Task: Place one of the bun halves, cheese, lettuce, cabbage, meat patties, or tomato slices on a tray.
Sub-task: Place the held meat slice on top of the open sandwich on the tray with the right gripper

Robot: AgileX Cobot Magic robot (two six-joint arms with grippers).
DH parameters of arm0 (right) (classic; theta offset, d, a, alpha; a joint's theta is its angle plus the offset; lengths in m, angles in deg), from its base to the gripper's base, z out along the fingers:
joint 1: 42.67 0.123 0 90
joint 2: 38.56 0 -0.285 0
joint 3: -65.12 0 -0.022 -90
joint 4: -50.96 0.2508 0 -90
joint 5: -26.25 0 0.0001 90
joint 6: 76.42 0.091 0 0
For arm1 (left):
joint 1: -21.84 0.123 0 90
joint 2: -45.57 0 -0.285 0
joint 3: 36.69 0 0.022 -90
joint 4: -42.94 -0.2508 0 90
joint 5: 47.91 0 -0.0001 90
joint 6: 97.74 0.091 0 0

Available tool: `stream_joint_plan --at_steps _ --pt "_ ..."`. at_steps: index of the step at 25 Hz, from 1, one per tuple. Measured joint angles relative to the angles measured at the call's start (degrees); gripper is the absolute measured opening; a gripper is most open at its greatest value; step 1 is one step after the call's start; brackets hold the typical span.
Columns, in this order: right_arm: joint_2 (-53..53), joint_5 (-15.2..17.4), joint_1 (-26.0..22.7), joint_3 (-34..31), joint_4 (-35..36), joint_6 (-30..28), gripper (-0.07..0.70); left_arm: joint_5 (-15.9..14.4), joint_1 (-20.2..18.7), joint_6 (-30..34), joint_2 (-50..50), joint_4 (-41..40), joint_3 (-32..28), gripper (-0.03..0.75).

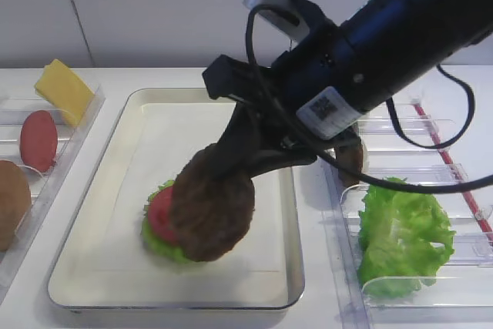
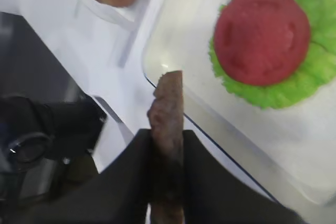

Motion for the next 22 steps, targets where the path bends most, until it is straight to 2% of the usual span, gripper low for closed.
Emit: stream_joint_plan --at_steps 4,7,14,22 --pt "0.0 -3.73 0.0 -2.84 9.66 -8.06 0.174 0.0 0.0 0.0 0.0 0.0 0.0 0.512" --pt "-1.41 -4.46 0.0 -3.14 15.42 -12.87 0.174 0.0 0.0 0.0 0.0 0.0 0.0 0.512" --pt "-8.06 -5.8 0.0 -3.14 24.33 -20.24 0.174 0.0 0.0 0.0 0.0 0.0 0.0 0.512" --pt "-14.71 -6.49 -1.78 -3.14 31.42 -24.93 0.174 0.0 0.0 0.0 0.0 0.0 0.0 0.512"
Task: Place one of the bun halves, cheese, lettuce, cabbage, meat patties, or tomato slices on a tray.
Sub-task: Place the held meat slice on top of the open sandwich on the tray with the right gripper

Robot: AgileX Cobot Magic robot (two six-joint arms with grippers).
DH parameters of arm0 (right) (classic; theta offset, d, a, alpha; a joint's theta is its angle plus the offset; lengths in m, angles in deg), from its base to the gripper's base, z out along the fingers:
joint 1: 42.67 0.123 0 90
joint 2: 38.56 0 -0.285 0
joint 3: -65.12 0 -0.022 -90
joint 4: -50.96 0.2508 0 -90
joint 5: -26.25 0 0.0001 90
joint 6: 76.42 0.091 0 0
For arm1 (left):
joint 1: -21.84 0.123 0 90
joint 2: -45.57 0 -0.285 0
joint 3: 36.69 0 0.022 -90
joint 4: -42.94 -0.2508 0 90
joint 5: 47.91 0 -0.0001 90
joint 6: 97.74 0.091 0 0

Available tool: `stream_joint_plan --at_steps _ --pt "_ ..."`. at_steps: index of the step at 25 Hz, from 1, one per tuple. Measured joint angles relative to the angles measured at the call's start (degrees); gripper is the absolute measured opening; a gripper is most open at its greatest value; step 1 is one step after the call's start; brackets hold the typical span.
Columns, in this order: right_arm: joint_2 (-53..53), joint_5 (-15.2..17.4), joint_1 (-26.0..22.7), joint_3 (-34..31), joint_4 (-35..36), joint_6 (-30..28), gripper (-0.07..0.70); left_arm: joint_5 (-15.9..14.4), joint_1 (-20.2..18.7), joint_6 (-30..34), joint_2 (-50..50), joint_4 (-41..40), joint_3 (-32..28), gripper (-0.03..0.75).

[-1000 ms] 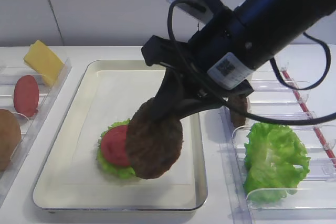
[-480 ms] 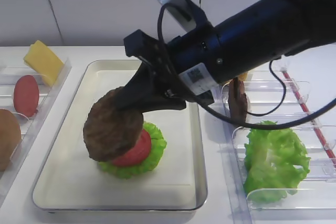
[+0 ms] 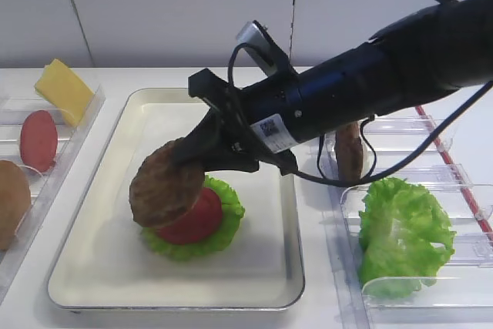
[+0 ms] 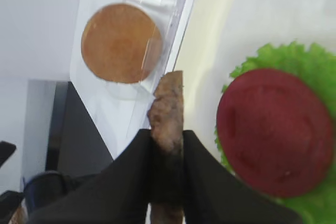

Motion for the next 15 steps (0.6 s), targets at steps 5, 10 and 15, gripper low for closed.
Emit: stream_joint_plan --at_steps 5,10,15 --pt "-2.38 1.39 -1.58 0.0 2.36 -2.37 0.174 0.0 0.0 0.0 0.0 0.0 0.0 0.512" --pt "-4.06 1.74 -1.61 0.0 2.71 -3.59 0.174 0.0 0.0 0.0 0.0 0.0 0.0 0.512" --pt "-4.29 0.25 -1.73 0.0 2.71 -3.93 0.174 0.0 0.0 0.0 0.0 0.0 0.0 0.512"
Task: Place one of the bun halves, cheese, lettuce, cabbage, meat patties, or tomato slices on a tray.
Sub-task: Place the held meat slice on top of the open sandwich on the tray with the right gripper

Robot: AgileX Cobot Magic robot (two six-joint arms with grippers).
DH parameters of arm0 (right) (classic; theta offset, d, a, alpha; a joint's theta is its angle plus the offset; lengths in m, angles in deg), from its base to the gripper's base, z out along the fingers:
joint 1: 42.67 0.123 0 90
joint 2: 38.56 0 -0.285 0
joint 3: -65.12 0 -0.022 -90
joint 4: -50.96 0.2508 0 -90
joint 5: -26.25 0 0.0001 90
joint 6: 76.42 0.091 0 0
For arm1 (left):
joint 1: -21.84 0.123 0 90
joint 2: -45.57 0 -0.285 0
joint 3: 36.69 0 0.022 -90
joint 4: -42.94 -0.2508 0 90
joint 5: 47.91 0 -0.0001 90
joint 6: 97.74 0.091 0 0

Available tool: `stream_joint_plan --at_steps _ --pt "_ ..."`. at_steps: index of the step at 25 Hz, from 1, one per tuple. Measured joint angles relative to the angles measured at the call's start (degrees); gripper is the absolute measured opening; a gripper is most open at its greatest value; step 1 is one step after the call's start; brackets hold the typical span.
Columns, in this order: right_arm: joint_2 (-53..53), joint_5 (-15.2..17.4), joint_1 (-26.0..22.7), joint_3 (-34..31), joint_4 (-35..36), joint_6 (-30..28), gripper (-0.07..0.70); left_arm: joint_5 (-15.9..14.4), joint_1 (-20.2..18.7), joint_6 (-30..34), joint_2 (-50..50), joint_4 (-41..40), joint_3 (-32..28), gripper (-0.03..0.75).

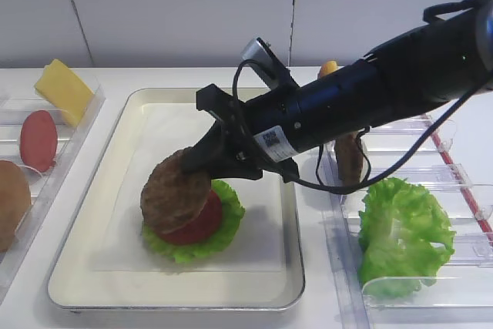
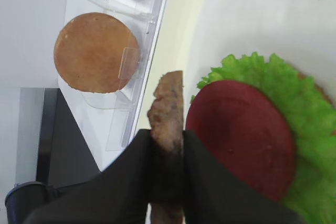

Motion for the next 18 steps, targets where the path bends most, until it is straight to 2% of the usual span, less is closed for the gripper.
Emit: stream_joint_plan --at_steps 18 --pt "-2.03 -1.35 -0.32 0.0 -1.86 -0.13 0.174 0.0 0.0 0.0 0.0 0.0 0.0 0.512"
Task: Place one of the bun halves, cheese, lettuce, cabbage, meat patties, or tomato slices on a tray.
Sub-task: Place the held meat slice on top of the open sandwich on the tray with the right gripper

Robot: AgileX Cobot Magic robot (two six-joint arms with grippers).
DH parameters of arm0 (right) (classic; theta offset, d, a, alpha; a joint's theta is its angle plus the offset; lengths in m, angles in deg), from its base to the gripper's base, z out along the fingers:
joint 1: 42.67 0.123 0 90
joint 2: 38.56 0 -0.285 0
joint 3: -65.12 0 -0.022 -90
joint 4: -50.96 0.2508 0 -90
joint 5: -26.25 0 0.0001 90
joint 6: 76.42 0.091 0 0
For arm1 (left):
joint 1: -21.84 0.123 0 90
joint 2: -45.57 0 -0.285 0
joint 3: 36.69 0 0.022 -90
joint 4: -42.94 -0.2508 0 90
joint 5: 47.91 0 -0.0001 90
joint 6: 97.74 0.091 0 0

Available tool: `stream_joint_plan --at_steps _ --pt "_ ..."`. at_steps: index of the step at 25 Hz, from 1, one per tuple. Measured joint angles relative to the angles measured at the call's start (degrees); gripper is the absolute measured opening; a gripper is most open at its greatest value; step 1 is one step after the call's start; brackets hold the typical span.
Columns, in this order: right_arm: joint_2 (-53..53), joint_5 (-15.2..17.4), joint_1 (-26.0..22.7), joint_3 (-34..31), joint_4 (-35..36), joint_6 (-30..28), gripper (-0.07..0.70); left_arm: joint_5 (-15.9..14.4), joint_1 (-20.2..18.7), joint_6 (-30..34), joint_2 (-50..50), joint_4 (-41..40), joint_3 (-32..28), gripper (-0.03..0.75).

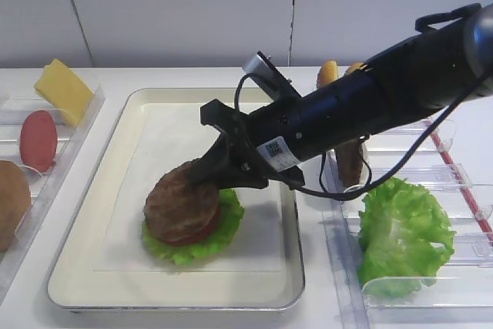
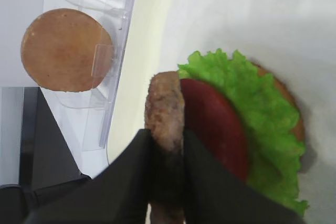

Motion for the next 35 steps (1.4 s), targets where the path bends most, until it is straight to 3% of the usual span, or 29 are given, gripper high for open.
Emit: stream_joint_plan --at_steps 3,5,9,12,22,27,31,35 --pt "0.0 -0.08 0.0 0.0 -0.34 0.0 0.188 0.0 0.0 0.0 0.0 0.0 0.0 0.512" --pt "-0.04 -0.21 0.0 0.0 -1.04 0.0 0.263 0.0 0.0 0.0 0.0 0.0 0.0 0.512" --pt "-0.04 -0.42 0.0 0.0 -2.2 0.0 0.496 0.0 0.0 0.0 0.0 0.0 0.0 0.512" --pt "-0.04 -0.42 0.0 0.0 -2.52 0.0 0.576 0.0 0.0 0.0 0.0 0.0 0.0 0.512" --pt "-0.04 -1.27 0.0 4.14 -11.27 0.25 0.601 0.0 0.0 0.0 0.0 0.0 0.0 0.512" --pt "-0.04 -0.8 0.0 8.32 -22.48 6.37 0.601 0.0 0.0 0.0 0.0 0.0 0.0 0.512" --pt "-0.04 2.53 0.0 13.09 -30.86 11.99 0.601 0.0 0.0 0.0 0.0 0.0 0.0 0.512" --pt "-0.04 8.34 0.0 19.54 -38.93 16.35 0.601 0.0 0.0 0.0 0.0 0.0 0.0 0.512"
